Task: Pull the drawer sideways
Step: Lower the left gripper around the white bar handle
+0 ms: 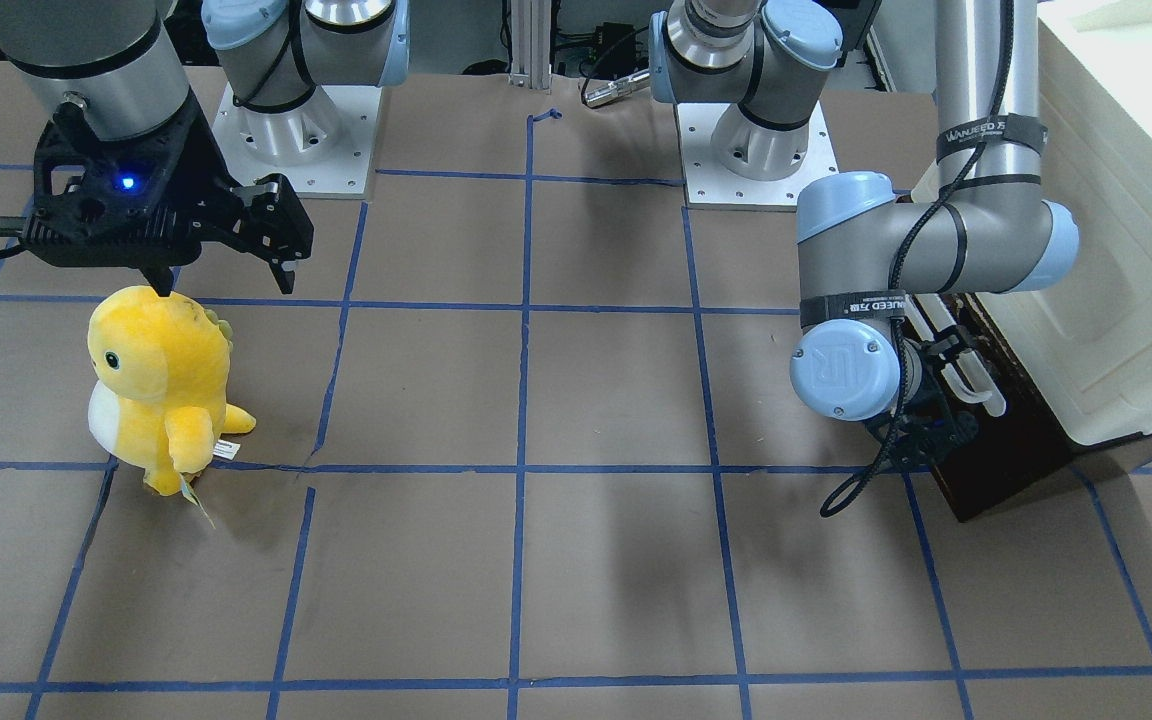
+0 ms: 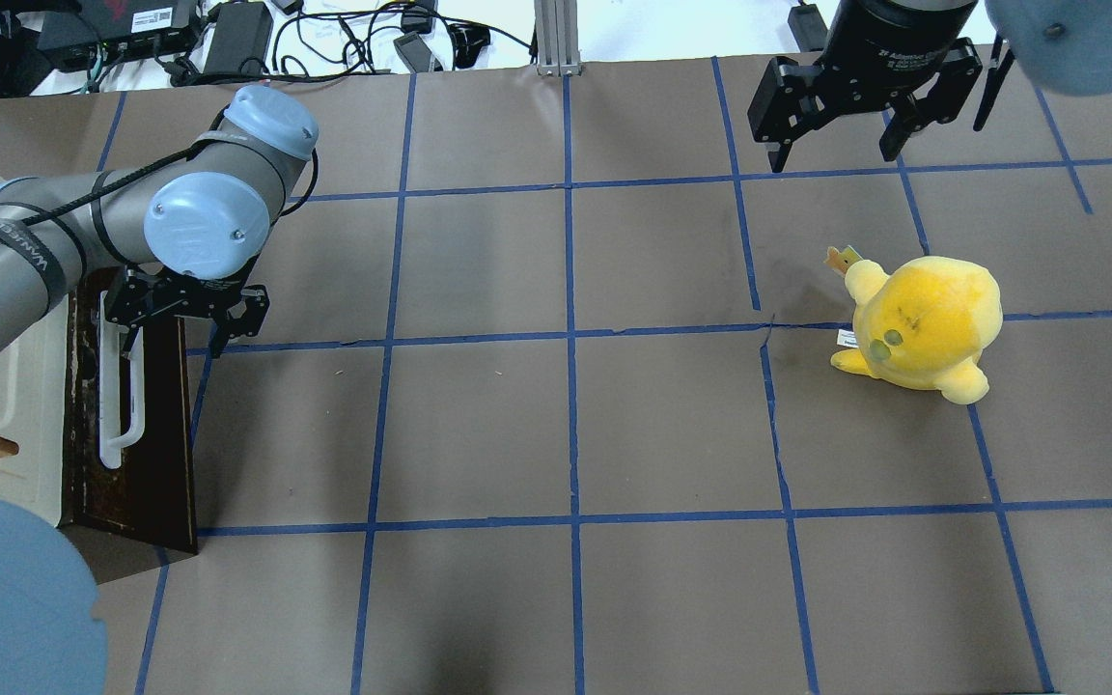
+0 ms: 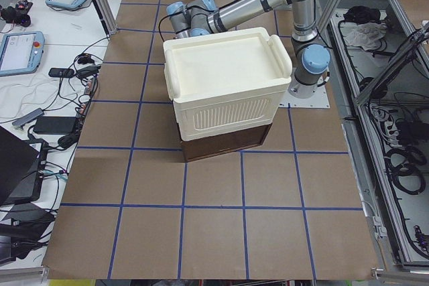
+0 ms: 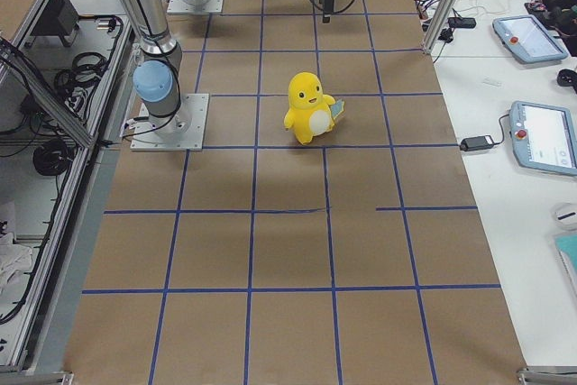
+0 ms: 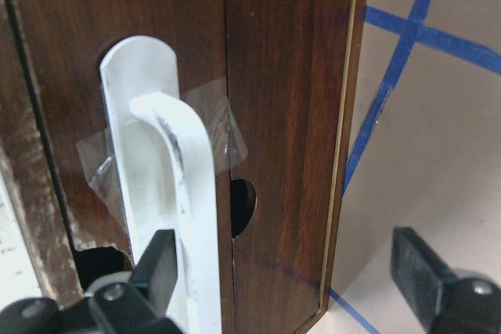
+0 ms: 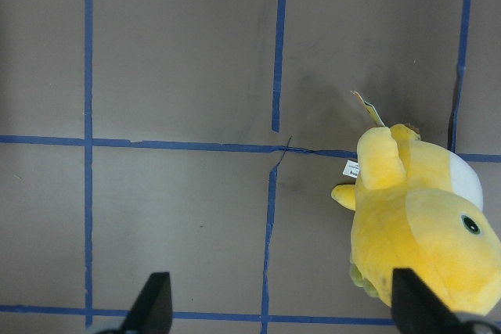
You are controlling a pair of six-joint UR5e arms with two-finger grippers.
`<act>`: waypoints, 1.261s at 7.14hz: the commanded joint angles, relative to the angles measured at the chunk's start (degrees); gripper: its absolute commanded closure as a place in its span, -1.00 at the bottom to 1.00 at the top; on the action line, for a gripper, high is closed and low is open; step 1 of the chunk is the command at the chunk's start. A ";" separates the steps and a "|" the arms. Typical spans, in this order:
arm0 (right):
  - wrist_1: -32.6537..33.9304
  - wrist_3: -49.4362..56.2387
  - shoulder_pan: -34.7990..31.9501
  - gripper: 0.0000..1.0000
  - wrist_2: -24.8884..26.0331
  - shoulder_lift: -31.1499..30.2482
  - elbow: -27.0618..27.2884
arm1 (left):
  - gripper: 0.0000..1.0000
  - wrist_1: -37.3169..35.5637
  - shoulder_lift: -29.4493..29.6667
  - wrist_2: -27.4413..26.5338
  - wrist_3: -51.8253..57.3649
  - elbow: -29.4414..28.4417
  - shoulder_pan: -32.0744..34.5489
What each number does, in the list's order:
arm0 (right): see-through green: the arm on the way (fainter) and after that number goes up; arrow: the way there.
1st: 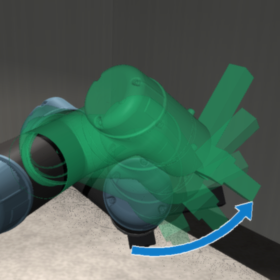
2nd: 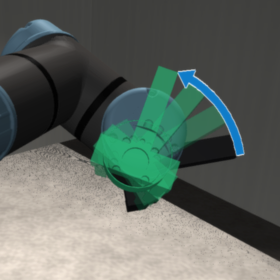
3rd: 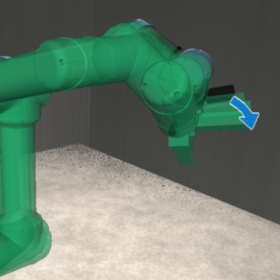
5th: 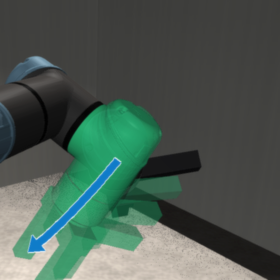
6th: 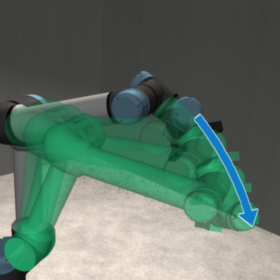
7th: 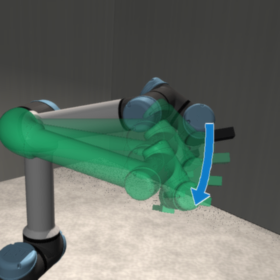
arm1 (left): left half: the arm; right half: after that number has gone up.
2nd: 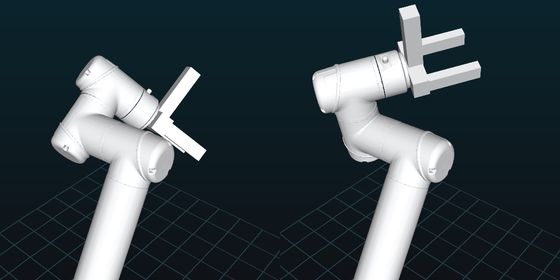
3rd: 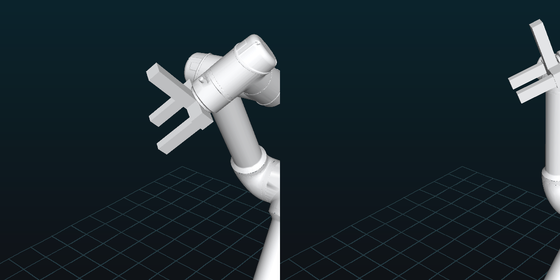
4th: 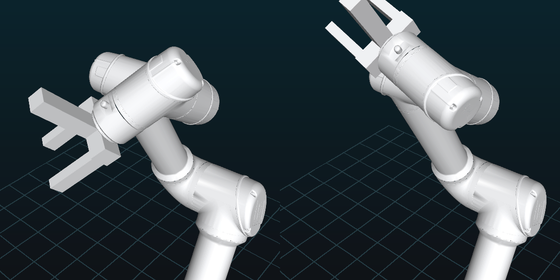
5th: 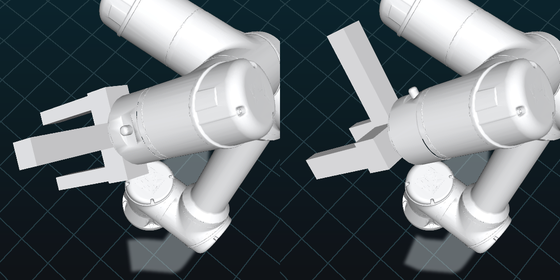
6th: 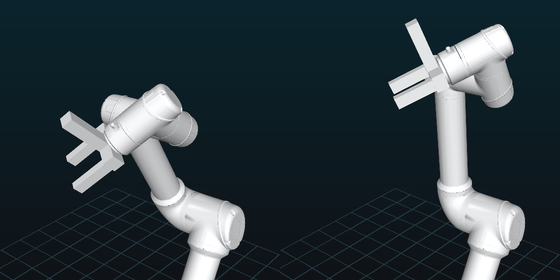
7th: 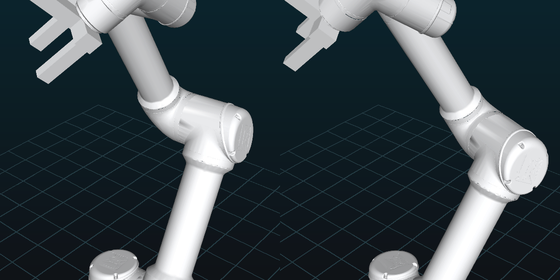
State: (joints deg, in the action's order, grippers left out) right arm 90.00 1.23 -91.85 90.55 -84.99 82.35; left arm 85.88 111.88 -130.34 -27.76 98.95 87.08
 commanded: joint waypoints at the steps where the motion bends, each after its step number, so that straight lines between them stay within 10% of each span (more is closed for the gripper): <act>1: 0.00 0.09 0.00 -1.00 0.06 0.00 0.00 | -0.87 0.52 -0.25 -0.26 0.07 0.11 0.02; 9: 0.00 0.00 0.00 -1.00 0.06 0.00 0.00 | -0.56 2.18 -1.57 -0.26 -0.89 1.51 -0.24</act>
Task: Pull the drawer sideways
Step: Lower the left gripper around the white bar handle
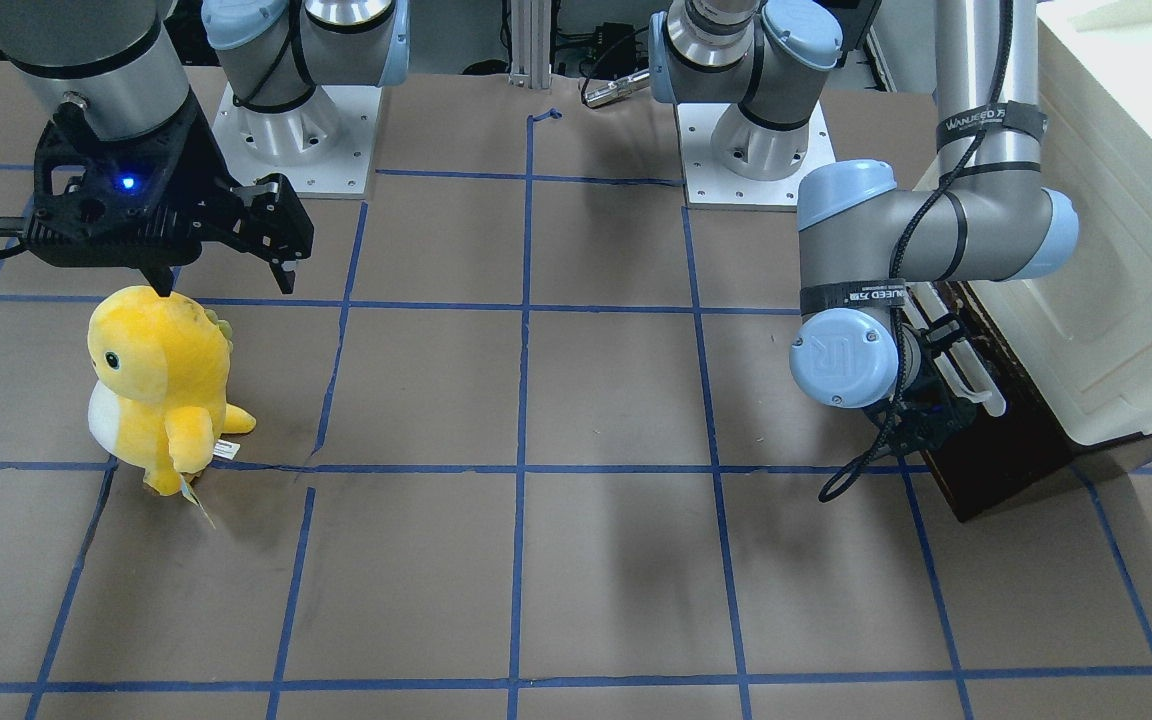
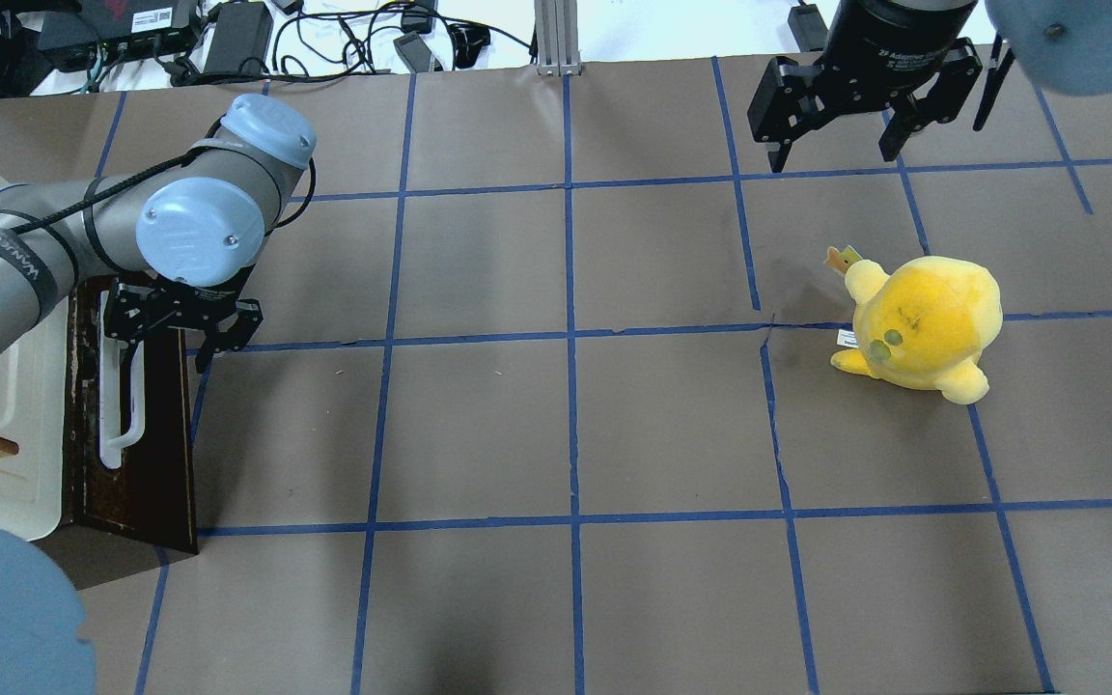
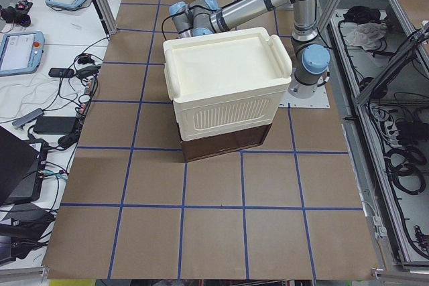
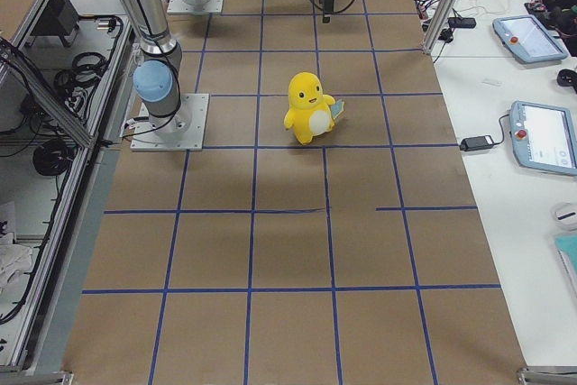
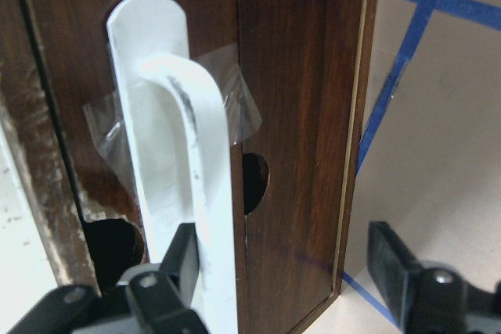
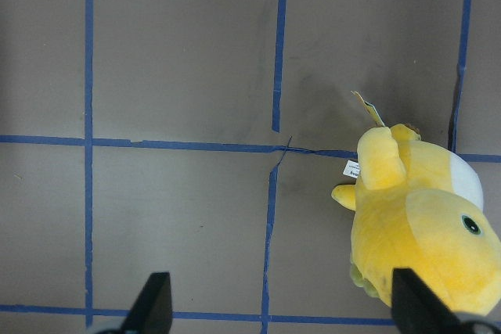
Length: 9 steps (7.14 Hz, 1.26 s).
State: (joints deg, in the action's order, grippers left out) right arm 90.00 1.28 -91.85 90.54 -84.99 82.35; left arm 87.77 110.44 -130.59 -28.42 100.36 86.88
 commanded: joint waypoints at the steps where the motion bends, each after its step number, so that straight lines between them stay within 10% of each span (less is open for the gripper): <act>1: 0.00 -0.05 0.00 -1.00 -0.02 0.00 0.00 | -0.50 0.56 -0.14 -0.02 -0.40 0.09 -0.05; 9: 0.00 -0.05 0.00 -1.00 0.07 0.00 0.00 | 0.03 3.11 -0.93 -0.37 -0.41 0.09 -0.48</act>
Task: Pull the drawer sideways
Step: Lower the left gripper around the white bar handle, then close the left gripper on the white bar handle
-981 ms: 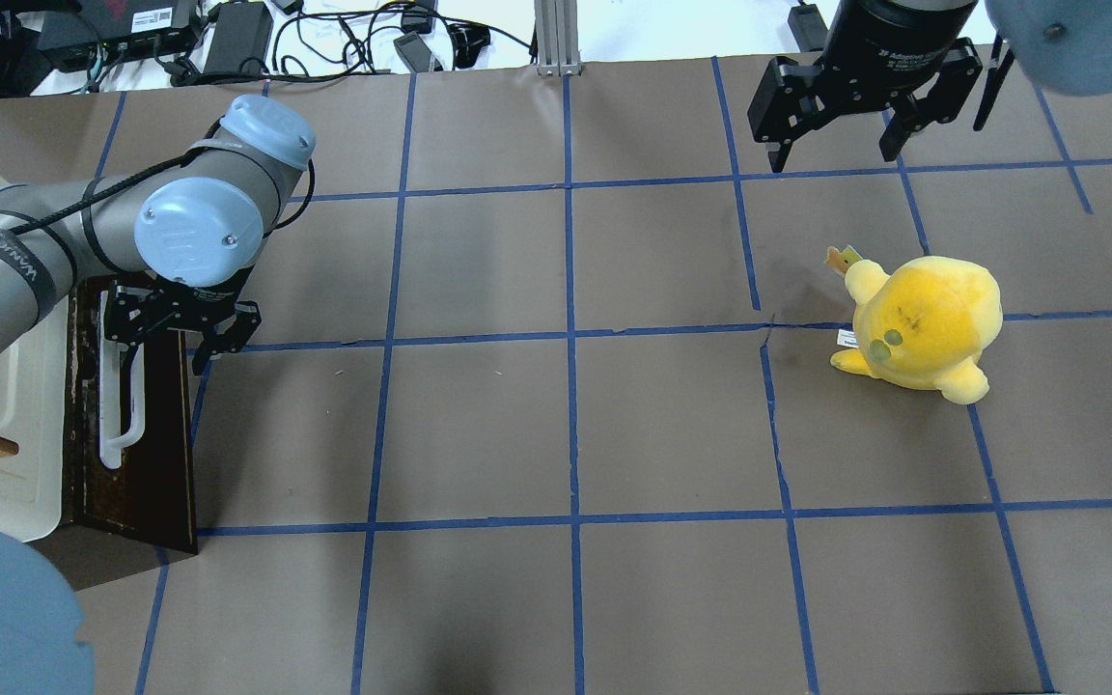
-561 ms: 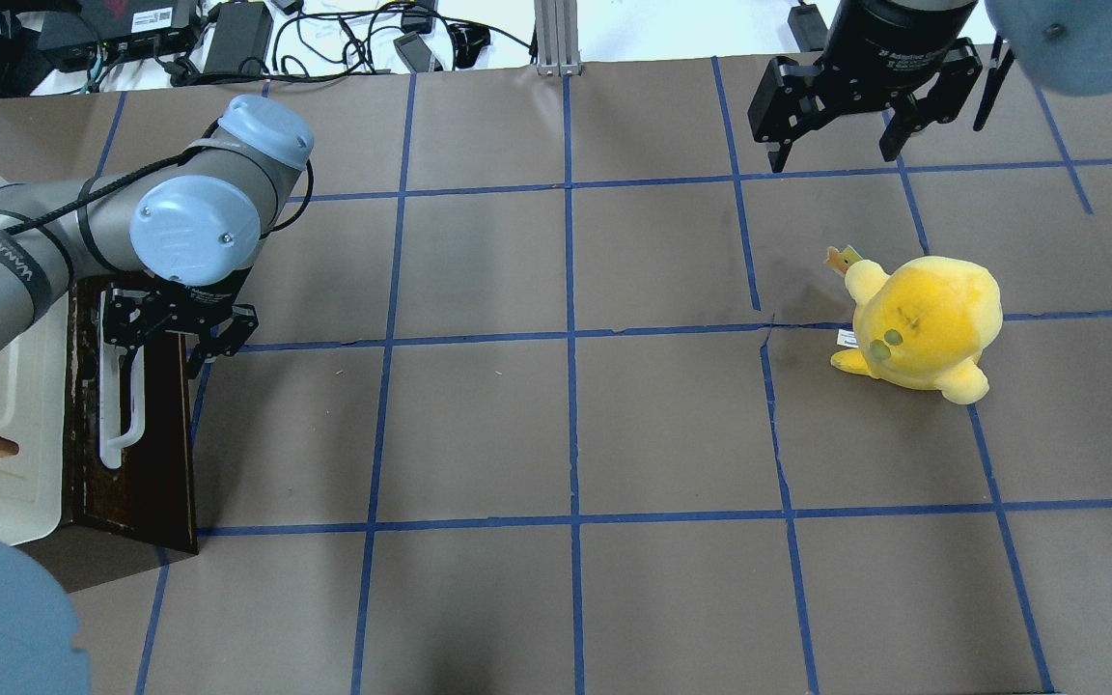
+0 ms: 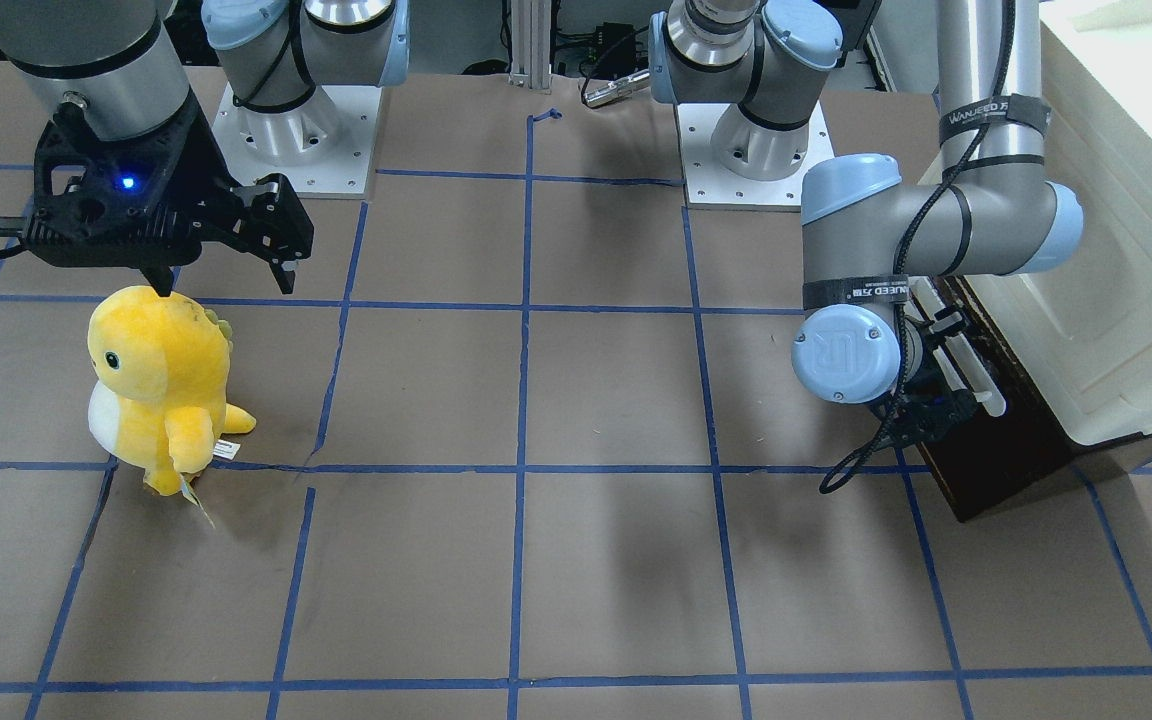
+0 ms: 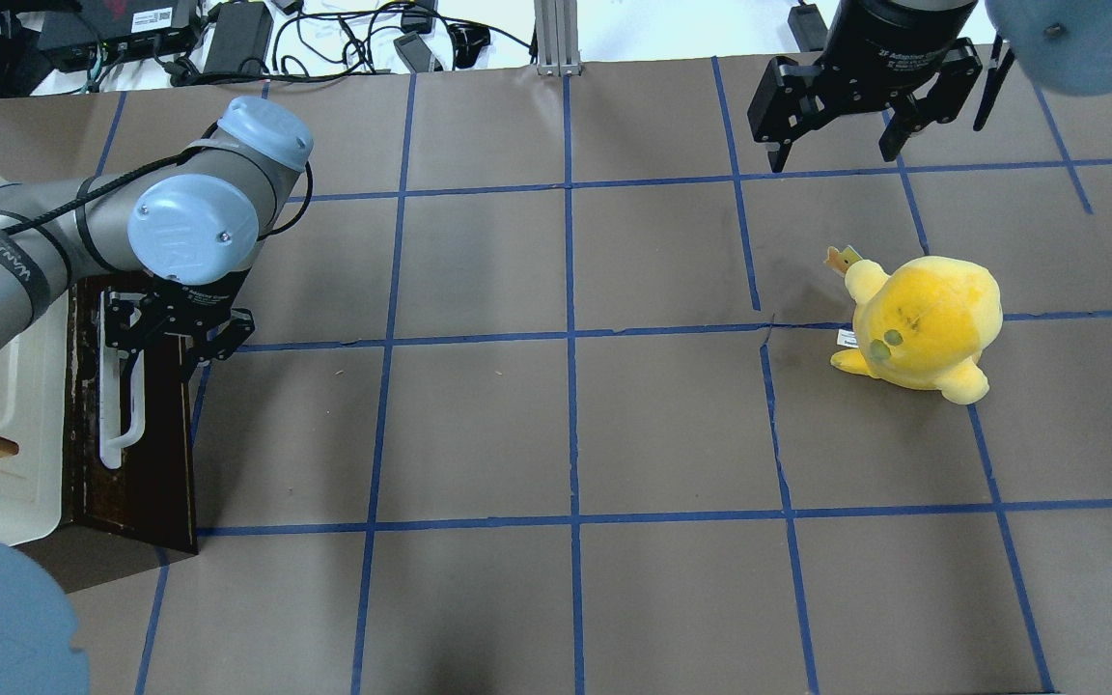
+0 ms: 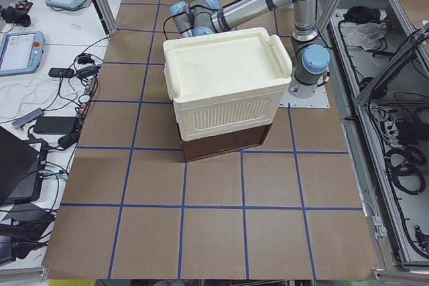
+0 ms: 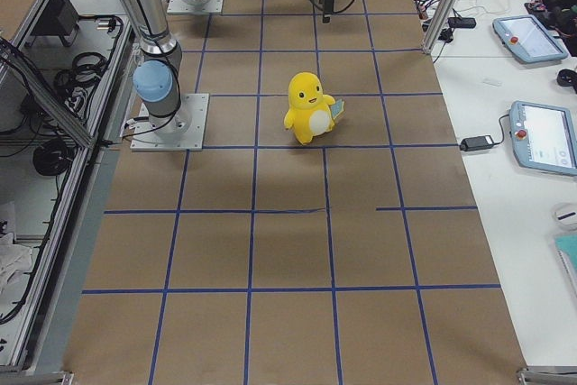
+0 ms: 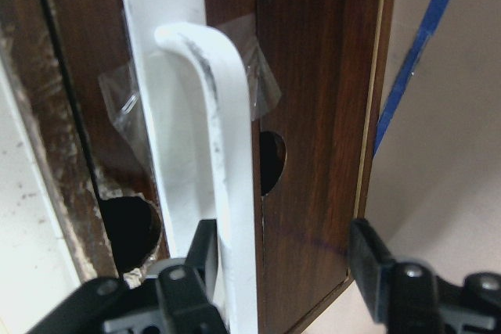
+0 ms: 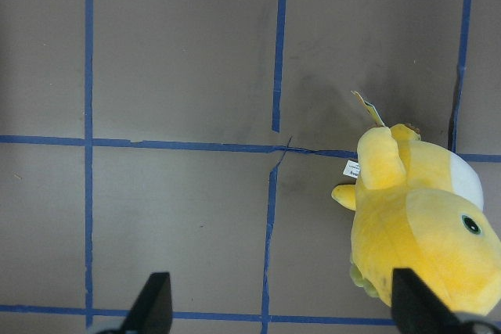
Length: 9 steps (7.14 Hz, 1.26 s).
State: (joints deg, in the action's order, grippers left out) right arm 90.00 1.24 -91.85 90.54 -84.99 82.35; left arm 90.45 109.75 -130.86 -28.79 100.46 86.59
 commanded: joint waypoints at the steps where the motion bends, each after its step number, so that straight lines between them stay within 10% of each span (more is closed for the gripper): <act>1: 0.00 -0.01 0.00 -1.00 -0.01 0.00 0.00 | 0.03 0.43 -0.24 -0.01 0.05 0.00 -1.07; 5: 0.00 -0.01 0.00 -1.00 0.07 0.00 0.00 | 0.19 -0.10 -0.68 0.08 -0.13 -0.35 -1.16; 9: 0.00 -0.01 0.00 -1.00 0.07 0.00 0.00 | 0.90 0.86 -1.47 -0.01 -0.13 -0.18 -1.16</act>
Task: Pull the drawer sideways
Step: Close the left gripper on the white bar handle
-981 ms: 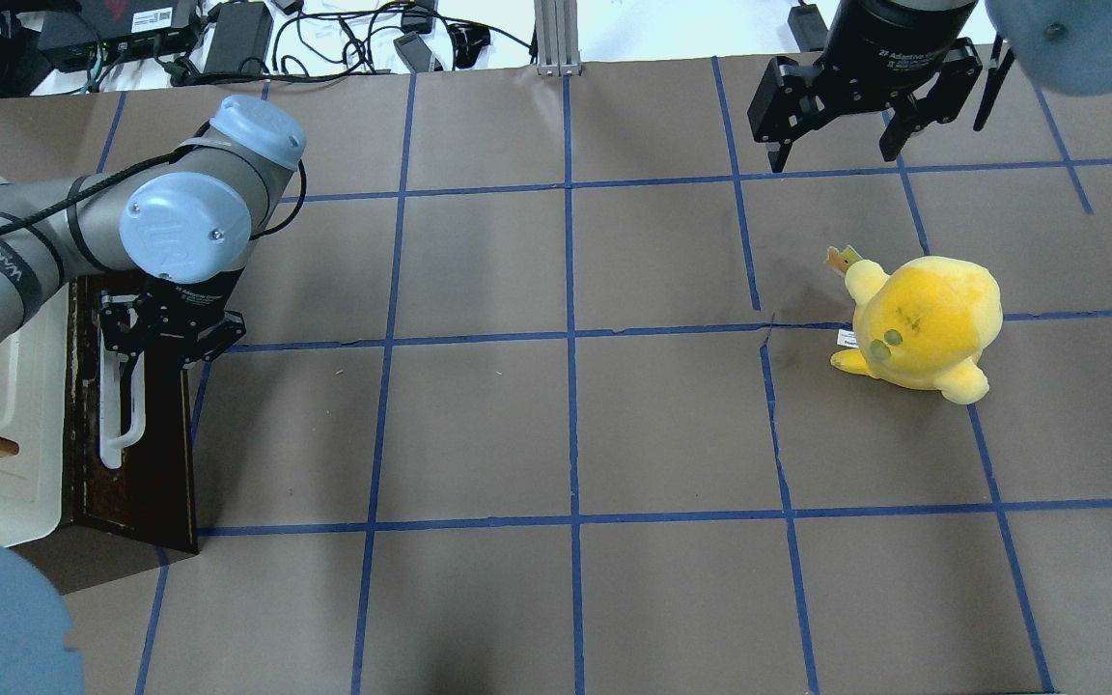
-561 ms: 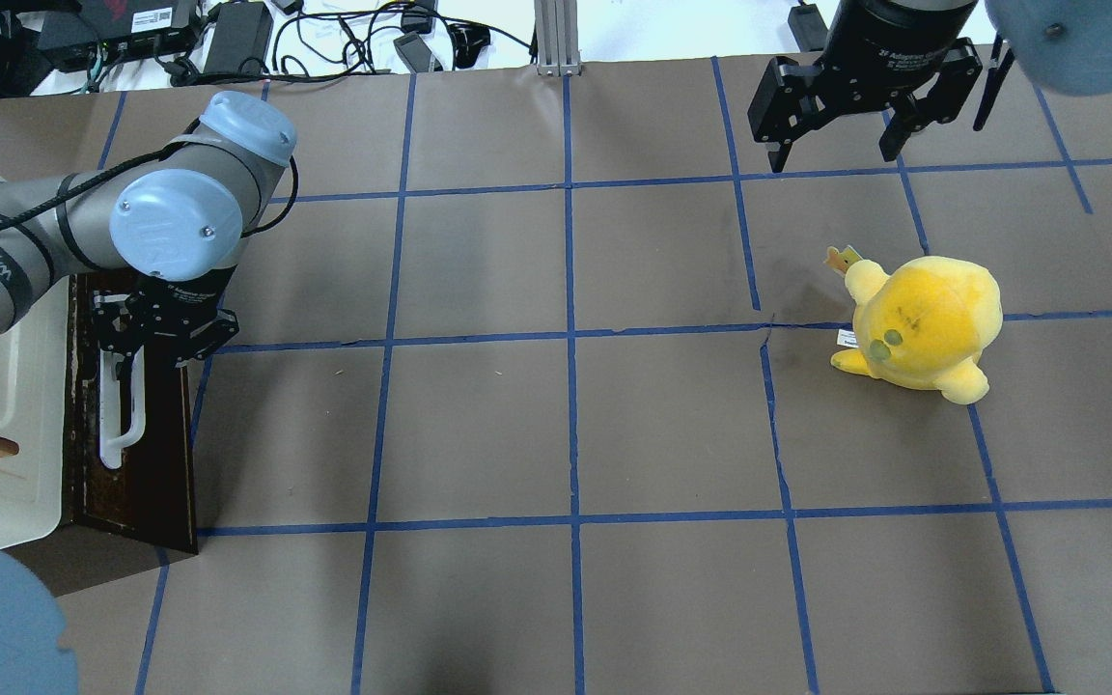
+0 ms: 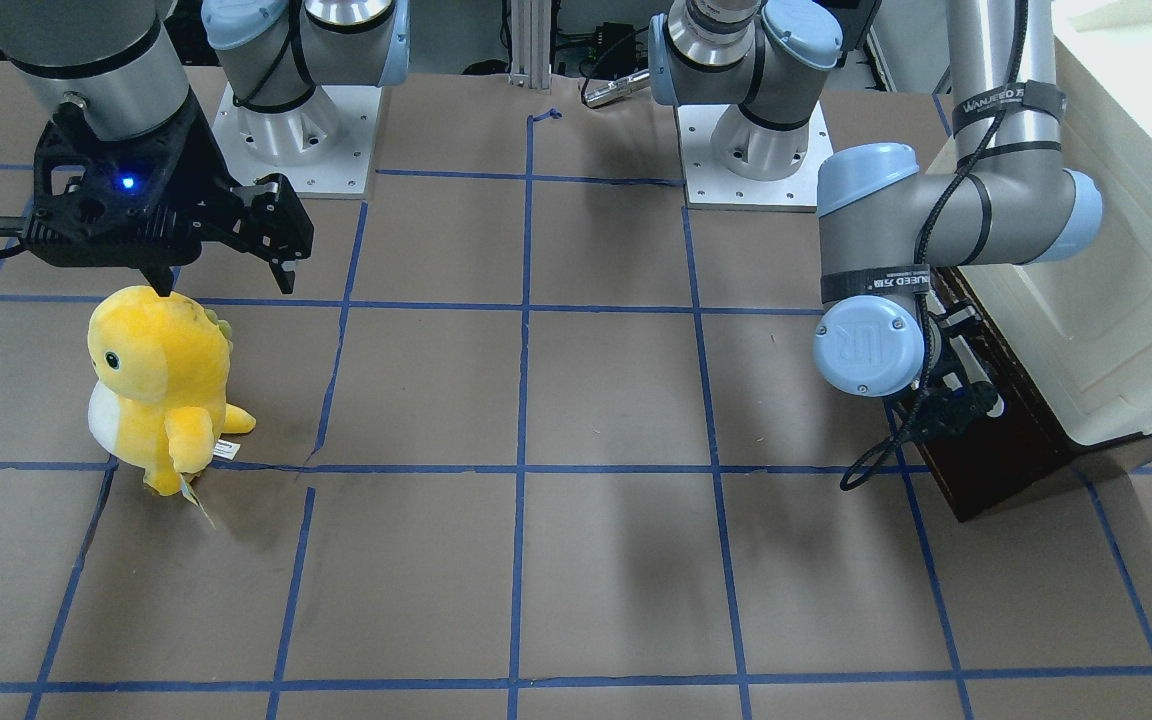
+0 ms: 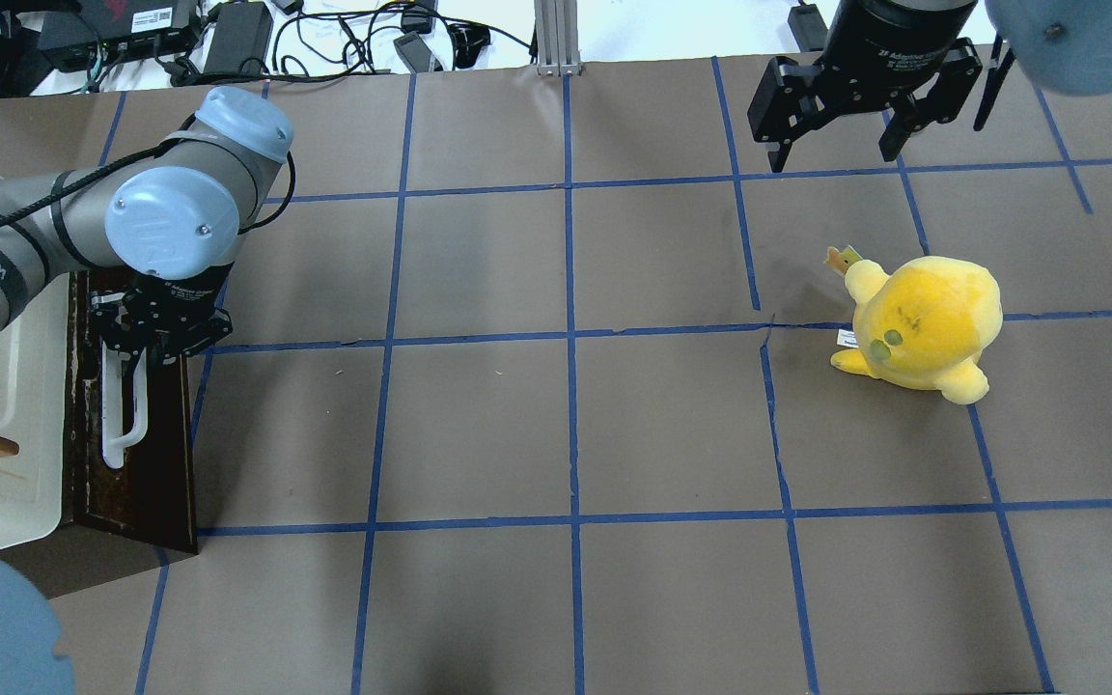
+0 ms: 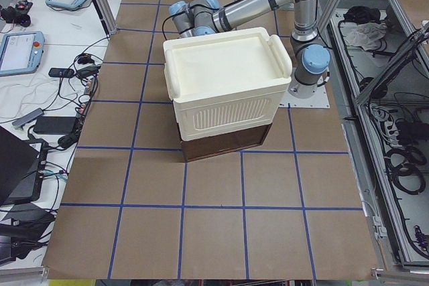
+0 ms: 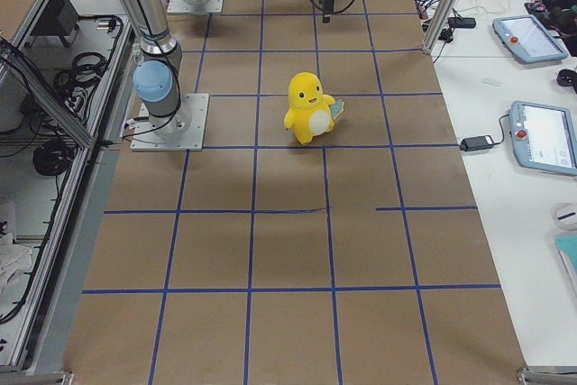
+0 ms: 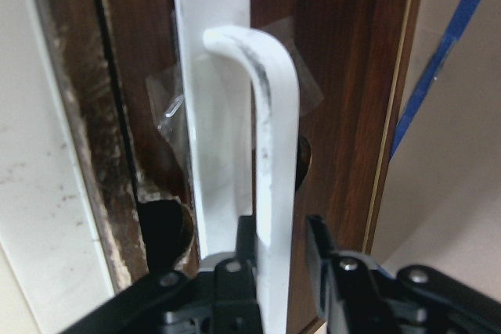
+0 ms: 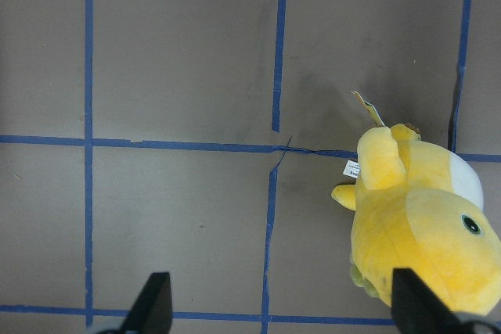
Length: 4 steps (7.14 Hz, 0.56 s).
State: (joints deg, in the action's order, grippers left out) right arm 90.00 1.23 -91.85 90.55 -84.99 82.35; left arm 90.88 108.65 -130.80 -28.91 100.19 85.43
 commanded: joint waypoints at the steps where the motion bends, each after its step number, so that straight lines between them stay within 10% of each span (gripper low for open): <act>1: 0.00 0.00 0.00 -1.00 0.07 0.00 0.00 | 0.99 1.05 -0.55 -0.07 -0.01 -0.26 0.00; 4: 0.00 0.00 0.00 -1.00 0.07 0.00 0.00 | 1.00 1.23 -0.29 0.19 -0.88 -0.52 0.35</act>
State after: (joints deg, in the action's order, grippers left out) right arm 90.00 1.23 -91.85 90.59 -84.99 82.35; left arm 92.04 108.18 -130.63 -29.18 99.80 85.61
